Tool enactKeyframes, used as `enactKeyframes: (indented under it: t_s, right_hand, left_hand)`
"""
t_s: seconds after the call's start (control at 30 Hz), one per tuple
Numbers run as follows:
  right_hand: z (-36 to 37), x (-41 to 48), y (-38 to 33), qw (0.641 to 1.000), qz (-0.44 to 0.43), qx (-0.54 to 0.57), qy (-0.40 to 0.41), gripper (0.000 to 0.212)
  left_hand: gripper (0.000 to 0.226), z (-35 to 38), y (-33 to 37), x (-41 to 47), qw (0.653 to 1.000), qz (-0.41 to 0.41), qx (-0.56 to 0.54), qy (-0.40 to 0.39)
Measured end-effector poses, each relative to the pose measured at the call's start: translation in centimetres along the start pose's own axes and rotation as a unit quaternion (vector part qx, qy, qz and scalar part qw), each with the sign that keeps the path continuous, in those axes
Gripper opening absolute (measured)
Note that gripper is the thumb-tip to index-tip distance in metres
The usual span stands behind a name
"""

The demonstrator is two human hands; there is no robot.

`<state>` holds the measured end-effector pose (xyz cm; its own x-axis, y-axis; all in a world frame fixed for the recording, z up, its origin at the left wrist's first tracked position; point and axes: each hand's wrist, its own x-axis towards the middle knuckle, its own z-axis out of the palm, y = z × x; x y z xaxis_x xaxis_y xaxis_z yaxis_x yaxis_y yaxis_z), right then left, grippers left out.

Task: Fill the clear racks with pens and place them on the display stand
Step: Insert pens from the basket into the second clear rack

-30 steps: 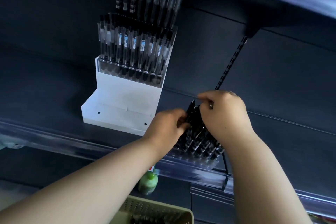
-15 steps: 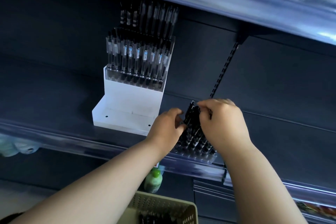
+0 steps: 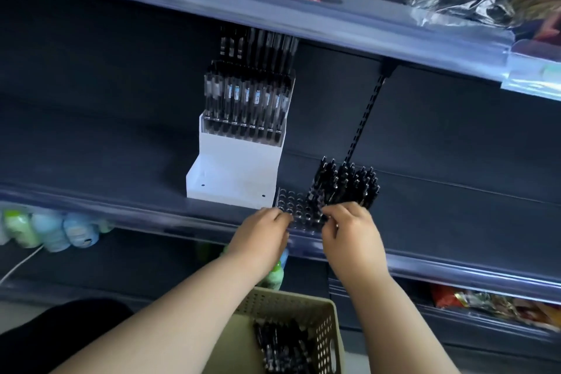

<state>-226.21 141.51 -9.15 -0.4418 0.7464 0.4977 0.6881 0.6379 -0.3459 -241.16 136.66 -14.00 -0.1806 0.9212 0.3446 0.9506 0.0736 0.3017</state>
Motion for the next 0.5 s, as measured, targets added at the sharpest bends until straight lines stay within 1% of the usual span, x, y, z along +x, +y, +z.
enactKeyframes:
  t_s: [0.1,0.2,0.23,0.27,0.3,0.37,0.4,0.47,0.5]
  right_hand:
    - [1.9,-2.5,-0.1,0.990,0.069,-0.009,-0.120,0.029]
    - [4.7,-5.6,-0.5,0.964,0.134,-0.015,-0.230,0.029]
    - [5.8,-6.9,-0.7,0.952,0.153,-0.016,-0.266,0.030]
    - [6.9,-8.1,-0.8,0.939,0.170,-0.021,-0.300,0.030]
    - [7.9,-9.4,-0.9,0.925,0.185,-0.026,-0.330,0.030]
    - [9.9,-11.8,-1.1,0.897,0.218,-0.023,-0.383,0.033]
    - [10.8,-12.8,-1.1,0.883,0.232,-0.018,-0.407,0.034]
    - [12.2,-14.3,-1.0,0.858,0.253,-0.013,-0.447,0.037]
    - [12.8,-14.8,-0.8,0.848,0.261,-0.012,-0.461,0.038]
  left_hand:
    - [0.039,1.4,-0.3,-3.1,0.997,-0.033,0.023,-0.070]
    - [0.042,3.5,-0.7,-6.2,0.985,-0.093,0.022,-0.143]
    - [0.043,4.4,-0.8,-7.3,0.978,-0.116,0.008,-0.172]
    - [0.043,5.7,-1.2,-8.4,0.968,-0.159,-0.038,-0.190]
    - [0.039,6.8,-1.4,-9.4,0.946,-0.227,-0.107,-0.205]
    - [0.034,9.1,-1.6,-11.2,0.877,-0.358,-0.232,-0.224]
    - [0.033,10.0,-1.5,-11.9,0.844,-0.408,-0.268,-0.222]
    - [0.032,11.4,-1.3,-12.9,0.764,-0.514,-0.336,-0.198]
    - [0.032,12.2,-1.4,-13.2,0.735,-0.542,-0.357,-0.196]
